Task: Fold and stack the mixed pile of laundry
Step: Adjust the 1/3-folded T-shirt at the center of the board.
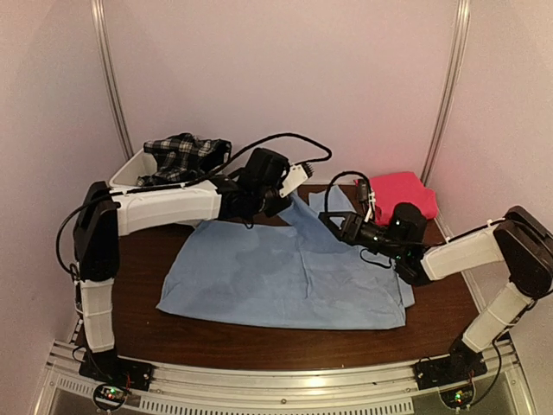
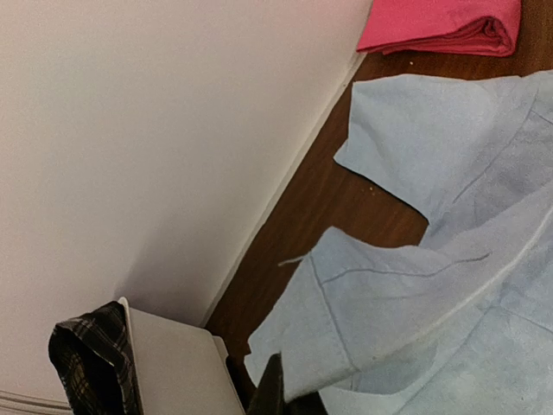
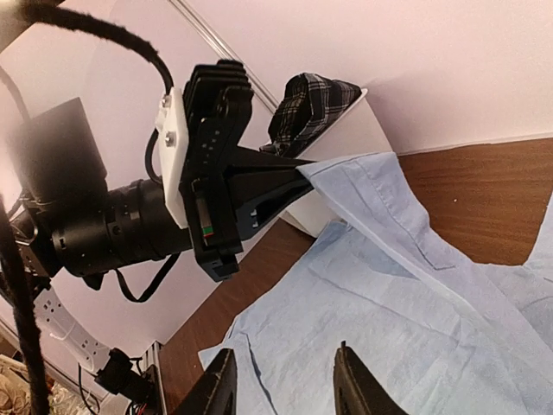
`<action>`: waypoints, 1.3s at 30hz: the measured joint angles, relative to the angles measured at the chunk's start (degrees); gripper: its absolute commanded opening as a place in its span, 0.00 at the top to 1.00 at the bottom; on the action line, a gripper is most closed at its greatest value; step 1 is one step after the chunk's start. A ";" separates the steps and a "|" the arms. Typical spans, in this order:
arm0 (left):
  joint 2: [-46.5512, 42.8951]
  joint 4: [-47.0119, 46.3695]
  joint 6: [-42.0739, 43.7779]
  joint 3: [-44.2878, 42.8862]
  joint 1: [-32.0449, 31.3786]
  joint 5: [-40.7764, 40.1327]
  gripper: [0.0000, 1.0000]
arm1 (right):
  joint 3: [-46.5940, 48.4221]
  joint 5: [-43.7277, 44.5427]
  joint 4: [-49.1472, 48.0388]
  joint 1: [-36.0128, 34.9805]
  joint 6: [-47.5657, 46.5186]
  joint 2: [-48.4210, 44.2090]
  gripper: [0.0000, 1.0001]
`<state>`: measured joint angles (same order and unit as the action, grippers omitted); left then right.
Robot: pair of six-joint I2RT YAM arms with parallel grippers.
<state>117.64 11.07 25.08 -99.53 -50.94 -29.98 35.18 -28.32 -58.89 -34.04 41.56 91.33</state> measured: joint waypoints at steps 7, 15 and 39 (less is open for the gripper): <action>-15.89 -2.58 -3.39 25.88 0.00 7.10 1.00 | -7.98 0.72 16.37 1.20 -4.15 -14.82 0.58; -27.76 -4.55 -1.09 48.94 0.00 13.27 1.00 | -12.17 3.32 32.63 4.76 -5.14 -23.61 0.57; -49.20 8.59 -19.34 54.16 -3.39 13.57 0.27 | -8.28 3.82 45.27 8.22 -8.96 -22.40 0.54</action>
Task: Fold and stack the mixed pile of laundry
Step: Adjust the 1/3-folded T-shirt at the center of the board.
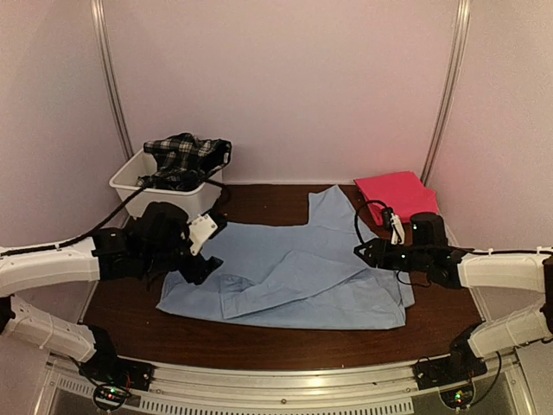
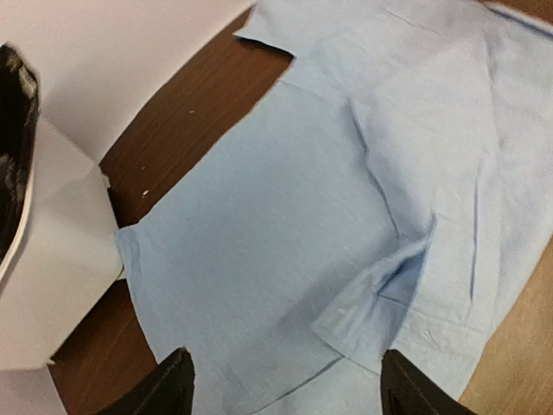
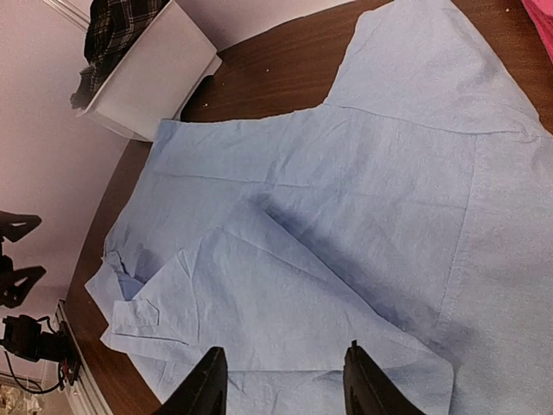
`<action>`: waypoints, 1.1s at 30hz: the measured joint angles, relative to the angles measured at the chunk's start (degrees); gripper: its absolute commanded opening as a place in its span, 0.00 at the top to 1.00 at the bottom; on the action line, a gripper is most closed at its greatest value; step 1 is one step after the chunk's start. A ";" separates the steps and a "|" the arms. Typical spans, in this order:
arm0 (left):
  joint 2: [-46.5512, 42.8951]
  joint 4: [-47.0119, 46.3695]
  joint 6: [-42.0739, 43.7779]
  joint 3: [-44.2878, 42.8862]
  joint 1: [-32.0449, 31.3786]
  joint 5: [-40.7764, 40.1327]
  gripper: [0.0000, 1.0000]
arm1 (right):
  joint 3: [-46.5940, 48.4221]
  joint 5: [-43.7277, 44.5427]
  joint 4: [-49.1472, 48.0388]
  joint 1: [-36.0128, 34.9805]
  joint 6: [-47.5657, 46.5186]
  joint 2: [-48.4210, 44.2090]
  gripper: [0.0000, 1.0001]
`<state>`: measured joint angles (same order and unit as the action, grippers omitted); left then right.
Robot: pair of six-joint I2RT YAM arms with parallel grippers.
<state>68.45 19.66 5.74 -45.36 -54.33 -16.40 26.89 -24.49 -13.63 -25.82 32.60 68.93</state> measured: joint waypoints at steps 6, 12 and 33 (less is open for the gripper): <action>-5.33 -6.73 -22.53 4.31 6.56 5.49 0.33 | 5.09 -1.73 0.11 0.00 -2.12 6.34 0.56; 0.35 -12.35 -43.47 10.08 6.56 8.70 0.48 | 8.11 -4.07 -0.07 0.00 -3.41 11.98 0.56; 15.30 -42.49 -71.58 24.79 6.54 20.11 0.78 | 8.02 -5.31 0.17 0.20 -4.20 15.21 0.56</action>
<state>83.74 -22.83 -65.84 -20.58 -47.79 3.70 34.92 -29.80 -13.45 -25.63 28.40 84.14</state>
